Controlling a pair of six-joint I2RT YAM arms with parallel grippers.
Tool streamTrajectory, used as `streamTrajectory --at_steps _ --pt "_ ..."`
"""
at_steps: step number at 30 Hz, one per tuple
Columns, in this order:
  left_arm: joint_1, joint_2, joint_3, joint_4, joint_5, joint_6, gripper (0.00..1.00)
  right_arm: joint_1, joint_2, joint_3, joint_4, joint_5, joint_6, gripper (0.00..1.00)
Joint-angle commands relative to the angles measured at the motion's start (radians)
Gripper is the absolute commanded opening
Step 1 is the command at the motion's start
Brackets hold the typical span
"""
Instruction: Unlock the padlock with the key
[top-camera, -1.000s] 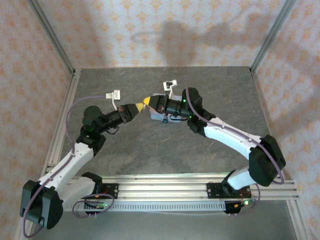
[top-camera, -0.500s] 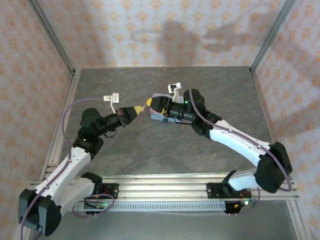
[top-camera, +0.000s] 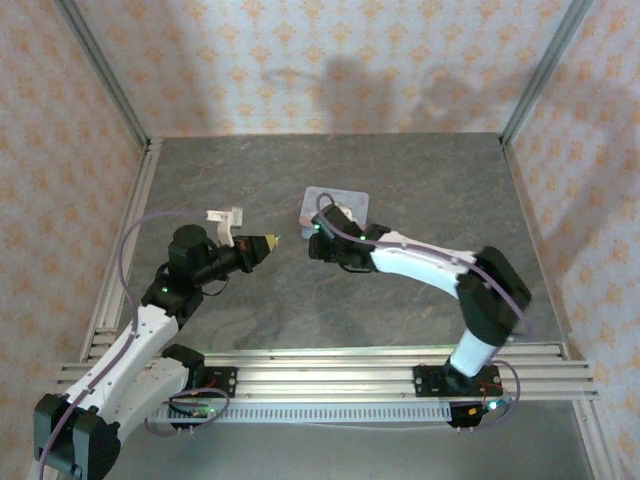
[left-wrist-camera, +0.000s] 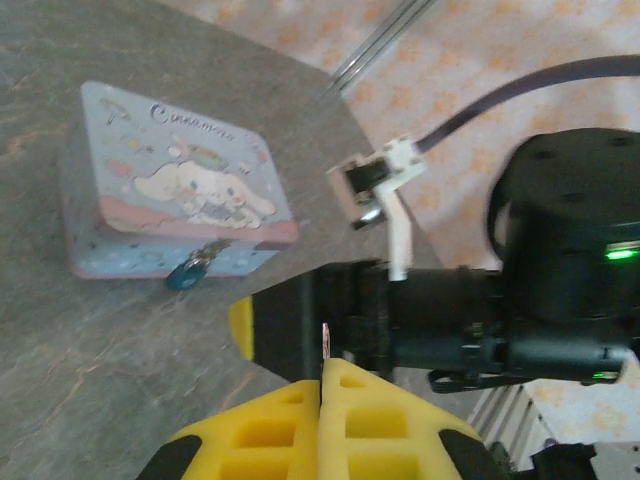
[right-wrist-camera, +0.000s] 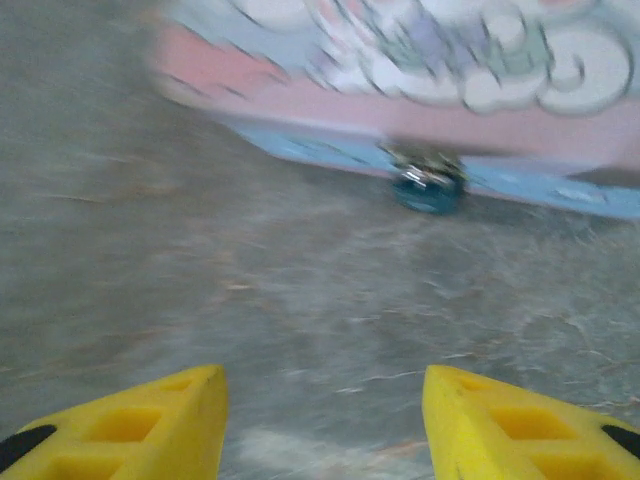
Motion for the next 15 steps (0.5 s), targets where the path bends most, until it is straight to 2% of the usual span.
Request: streamTrajectory --at_steps 1,5,8,15 --pt "-0.008 -0.022 -0.022 -0.069 -0.028 0.077 0.0 -0.001 0.056 0.047 -0.083 0.168 -0.005 0.53" --pt "-0.009 -0.019 -0.037 -0.069 -0.031 0.094 0.0 -0.001 0.112 0.047 -0.018 0.23 -0.01 0.52" --pt "-0.009 -0.004 -0.051 -0.047 -0.028 0.093 0.0 -0.001 0.156 0.061 0.023 0.238 -0.022 0.48" --pt "-0.009 0.025 -0.069 -0.013 -0.024 0.102 0.0 -0.004 0.194 0.083 0.068 0.252 -0.029 0.47"
